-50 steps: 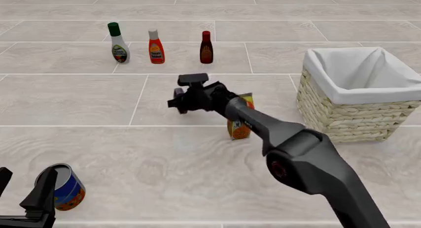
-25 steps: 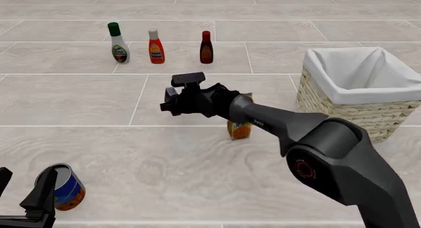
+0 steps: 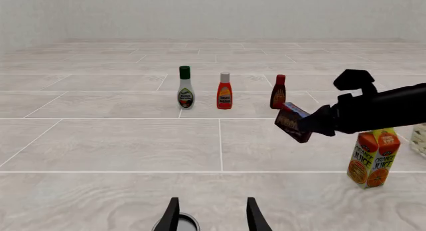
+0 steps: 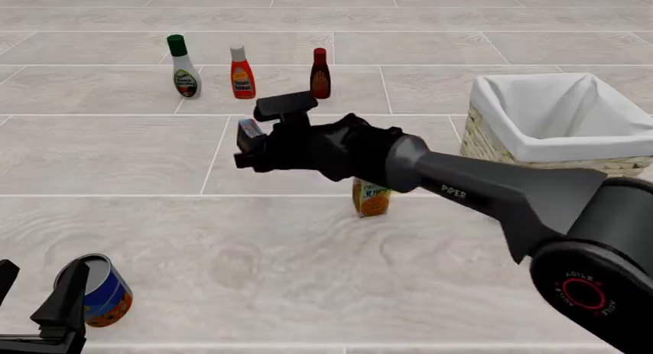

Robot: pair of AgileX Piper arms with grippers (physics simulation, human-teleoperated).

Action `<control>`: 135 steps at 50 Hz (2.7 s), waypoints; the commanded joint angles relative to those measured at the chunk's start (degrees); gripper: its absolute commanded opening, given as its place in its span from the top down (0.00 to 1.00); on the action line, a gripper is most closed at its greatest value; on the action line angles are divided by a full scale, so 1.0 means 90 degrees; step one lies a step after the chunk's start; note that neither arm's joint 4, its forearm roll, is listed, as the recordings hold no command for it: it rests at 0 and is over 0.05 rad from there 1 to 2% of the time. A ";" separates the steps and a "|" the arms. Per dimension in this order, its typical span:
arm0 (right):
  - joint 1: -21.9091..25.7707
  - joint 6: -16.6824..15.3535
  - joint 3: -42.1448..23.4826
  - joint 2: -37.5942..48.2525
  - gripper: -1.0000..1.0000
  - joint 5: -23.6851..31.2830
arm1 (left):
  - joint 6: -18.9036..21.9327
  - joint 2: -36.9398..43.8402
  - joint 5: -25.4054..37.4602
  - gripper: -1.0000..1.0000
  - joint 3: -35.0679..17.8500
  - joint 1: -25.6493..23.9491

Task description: Pick the chocolate pudding and place it in the basket.

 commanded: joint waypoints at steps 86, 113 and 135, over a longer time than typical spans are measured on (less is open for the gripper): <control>-0.2468 -0.0504 -0.1389 -0.2166 1.00 0.2015 | 0.0000 0.0000 0.0000 0.00 0.0000 0.0000; -0.3786 -0.0419 -0.1345 -0.2349 1.00 0.2134 | 0.0000 0.0000 0.0000 0.00 0.0000 0.0000; -0.4496 -0.0234 -0.1050 -0.2662 1.00 0.2262 | 0.0000 0.0000 0.0000 0.00 0.0000 0.0000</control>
